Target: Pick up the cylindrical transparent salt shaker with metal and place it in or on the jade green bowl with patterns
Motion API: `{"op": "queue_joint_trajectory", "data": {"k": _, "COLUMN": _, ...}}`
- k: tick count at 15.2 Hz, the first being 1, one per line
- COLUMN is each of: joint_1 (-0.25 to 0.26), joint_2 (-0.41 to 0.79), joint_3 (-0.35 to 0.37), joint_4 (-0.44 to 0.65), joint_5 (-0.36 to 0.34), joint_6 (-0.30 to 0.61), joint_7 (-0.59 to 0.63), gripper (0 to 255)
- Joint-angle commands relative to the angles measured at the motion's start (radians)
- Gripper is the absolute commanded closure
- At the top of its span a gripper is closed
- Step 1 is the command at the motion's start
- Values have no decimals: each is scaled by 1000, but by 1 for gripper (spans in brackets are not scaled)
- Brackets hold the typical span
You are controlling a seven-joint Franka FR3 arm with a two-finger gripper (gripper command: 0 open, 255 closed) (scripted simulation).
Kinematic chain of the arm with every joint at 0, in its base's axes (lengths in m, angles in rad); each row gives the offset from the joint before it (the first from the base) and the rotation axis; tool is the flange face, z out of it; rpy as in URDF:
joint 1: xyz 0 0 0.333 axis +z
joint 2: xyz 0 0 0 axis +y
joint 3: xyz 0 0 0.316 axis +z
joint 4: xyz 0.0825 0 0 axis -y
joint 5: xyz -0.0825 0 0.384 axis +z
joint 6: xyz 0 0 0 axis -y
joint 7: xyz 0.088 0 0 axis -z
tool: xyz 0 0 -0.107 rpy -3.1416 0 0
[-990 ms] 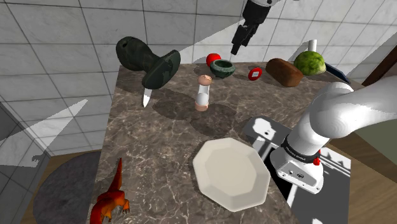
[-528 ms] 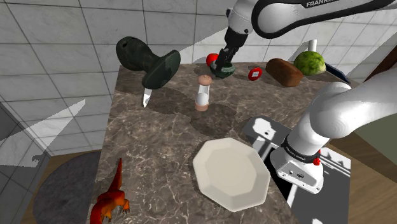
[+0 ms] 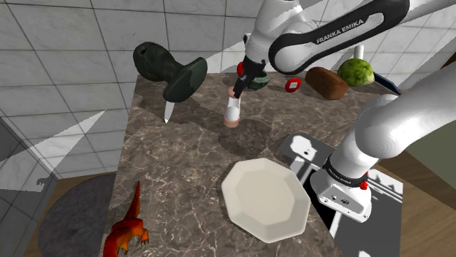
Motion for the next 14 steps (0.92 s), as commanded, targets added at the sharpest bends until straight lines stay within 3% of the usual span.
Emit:
{"op": "queue_joint_trajectory", "data": {"k": 1, "joint_1": -8, "joint_2": 34, "joint_3": 5, "joint_4": -6, "joint_5": -12, "joint_6": 42, "joint_7": 9, "gripper": 0}}
{"op": "queue_joint_trajectory", "data": {"k": 5, "joint_1": -28, "joint_2": 98, "joint_3": 11, "joint_4": -16, "joint_5": -38, "joint_6": 116, "joint_7": 27, "gripper": 0}}
{"op": "queue_joint_trajectory", "data": {"k": 13, "joint_1": -28, "joint_2": 98, "joint_3": 11, "joint_4": -16, "joint_5": -38, "joint_6": 116, "joint_7": 27, "gripper": 0}}
{"op": "queue_joint_trajectory", "data": {"k": 14, "joint_1": -28, "joint_2": 98, "joint_3": 11, "joint_4": -16, "joint_5": -38, "joint_6": 116, "joint_7": 27, "gripper": 255}}
